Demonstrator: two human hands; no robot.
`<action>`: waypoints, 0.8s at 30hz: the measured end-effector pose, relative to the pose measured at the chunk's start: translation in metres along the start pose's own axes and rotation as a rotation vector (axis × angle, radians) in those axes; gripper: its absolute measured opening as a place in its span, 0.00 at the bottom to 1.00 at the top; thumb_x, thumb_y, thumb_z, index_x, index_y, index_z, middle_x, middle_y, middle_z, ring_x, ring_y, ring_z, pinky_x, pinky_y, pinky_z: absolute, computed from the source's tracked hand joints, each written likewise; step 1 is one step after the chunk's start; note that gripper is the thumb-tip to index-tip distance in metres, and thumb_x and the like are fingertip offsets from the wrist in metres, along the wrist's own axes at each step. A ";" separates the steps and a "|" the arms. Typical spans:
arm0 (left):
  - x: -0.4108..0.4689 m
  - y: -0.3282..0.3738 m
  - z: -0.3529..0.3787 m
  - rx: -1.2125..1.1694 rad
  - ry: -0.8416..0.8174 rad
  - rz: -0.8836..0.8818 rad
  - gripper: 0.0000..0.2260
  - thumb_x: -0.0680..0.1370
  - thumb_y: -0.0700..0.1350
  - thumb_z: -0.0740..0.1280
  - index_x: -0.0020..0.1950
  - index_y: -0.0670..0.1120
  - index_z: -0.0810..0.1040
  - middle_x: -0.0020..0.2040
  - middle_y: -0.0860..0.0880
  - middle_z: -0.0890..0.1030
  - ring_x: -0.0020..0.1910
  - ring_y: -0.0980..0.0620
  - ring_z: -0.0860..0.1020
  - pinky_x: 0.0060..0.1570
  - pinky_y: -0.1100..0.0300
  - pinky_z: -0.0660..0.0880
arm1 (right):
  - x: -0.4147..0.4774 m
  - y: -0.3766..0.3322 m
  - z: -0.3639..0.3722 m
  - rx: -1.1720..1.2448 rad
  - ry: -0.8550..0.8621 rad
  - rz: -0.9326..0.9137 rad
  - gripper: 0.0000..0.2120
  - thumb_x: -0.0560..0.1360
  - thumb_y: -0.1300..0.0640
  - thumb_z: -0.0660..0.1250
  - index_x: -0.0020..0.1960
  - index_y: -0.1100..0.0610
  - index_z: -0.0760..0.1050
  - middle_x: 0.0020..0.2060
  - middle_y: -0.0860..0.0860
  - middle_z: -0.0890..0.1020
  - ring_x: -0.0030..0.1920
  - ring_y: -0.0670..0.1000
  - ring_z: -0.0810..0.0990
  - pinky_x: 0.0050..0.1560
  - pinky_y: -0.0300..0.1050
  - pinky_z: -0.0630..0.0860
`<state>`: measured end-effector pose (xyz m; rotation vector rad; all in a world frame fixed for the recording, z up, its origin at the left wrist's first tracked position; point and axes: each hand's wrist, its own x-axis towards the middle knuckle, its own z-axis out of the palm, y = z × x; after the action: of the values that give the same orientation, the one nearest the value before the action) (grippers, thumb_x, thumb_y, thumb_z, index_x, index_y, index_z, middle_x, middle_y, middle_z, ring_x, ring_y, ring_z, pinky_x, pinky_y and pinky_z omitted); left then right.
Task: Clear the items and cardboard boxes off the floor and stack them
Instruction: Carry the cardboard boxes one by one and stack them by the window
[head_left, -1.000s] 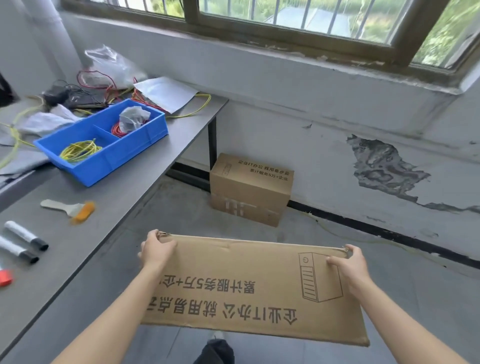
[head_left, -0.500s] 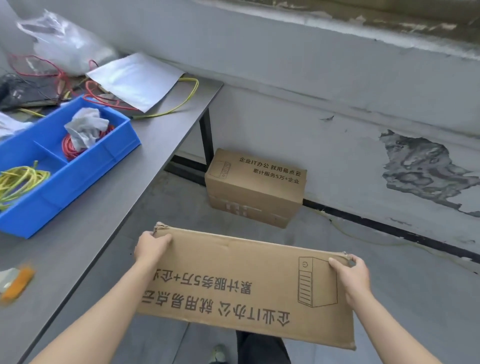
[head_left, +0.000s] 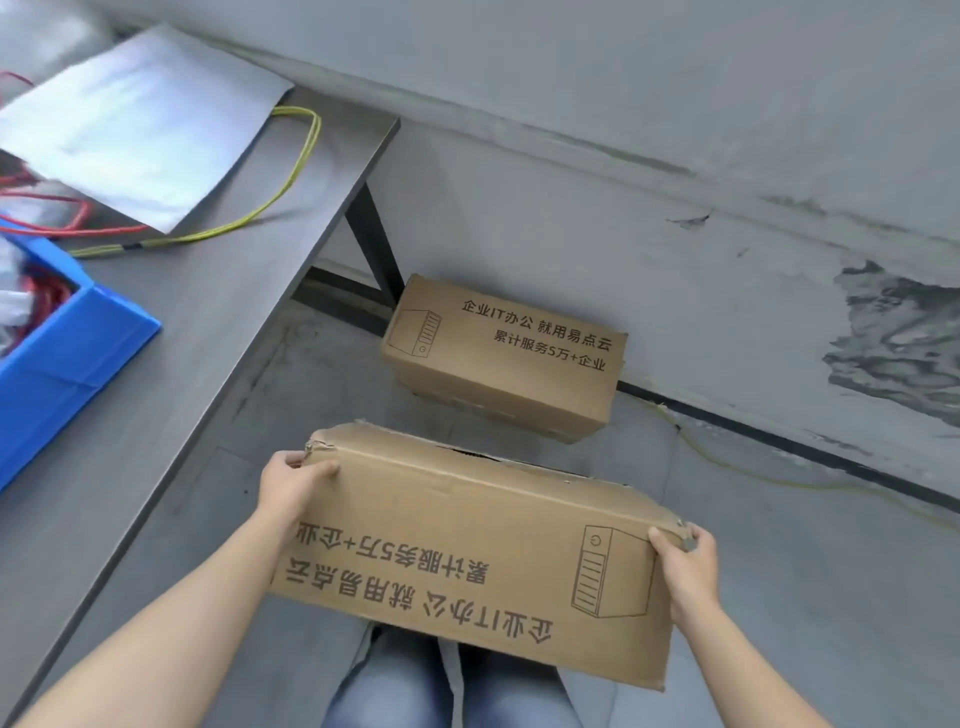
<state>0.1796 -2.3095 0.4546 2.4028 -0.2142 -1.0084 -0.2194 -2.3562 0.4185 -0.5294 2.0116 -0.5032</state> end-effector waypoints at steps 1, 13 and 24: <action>0.004 0.001 0.003 -0.004 0.003 -0.006 0.22 0.72 0.40 0.72 0.64 0.38 0.71 0.63 0.40 0.74 0.60 0.42 0.72 0.52 0.54 0.67 | 0.006 -0.001 0.004 0.006 -0.003 0.007 0.26 0.73 0.60 0.69 0.68 0.59 0.63 0.65 0.59 0.71 0.62 0.60 0.72 0.65 0.58 0.68; 0.093 0.014 0.054 0.074 0.007 -0.037 0.18 0.74 0.41 0.70 0.62 0.38 0.72 0.61 0.38 0.75 0.59 0.40 0.73 0.53 0.53 0.68 | 0.074 0.001 0.070 -0.042 0.018 0.095 0.27 0.75 0.60 0.67 0.71 0.59 0.62 0.66 0.59 0.71 0.64 0.60 0.71 0.66 0.54 0.67; 0.221 0.008 0.131 0.062 0.001 -0.046 0.20 0.76 0.41 0.68 0.64 0.36 0.69 0.63 0.38 0.74 0.62 0.40 0.72 0.60 0.51 0.69 | 0.163 0.001 0.165 -0.056 0.075 0.066 0.26 0.76 0.59 0.65 0.72 0.59 0.61 0.65 0.59 0.71 0.64 0.60 0.70 0.64 0.50 0.67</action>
<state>0.2451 -2.4433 0.2453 2.4742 -0.1927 -1.0358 -0.1470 -2.4671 0.2290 -0.4832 2.1129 -0.4333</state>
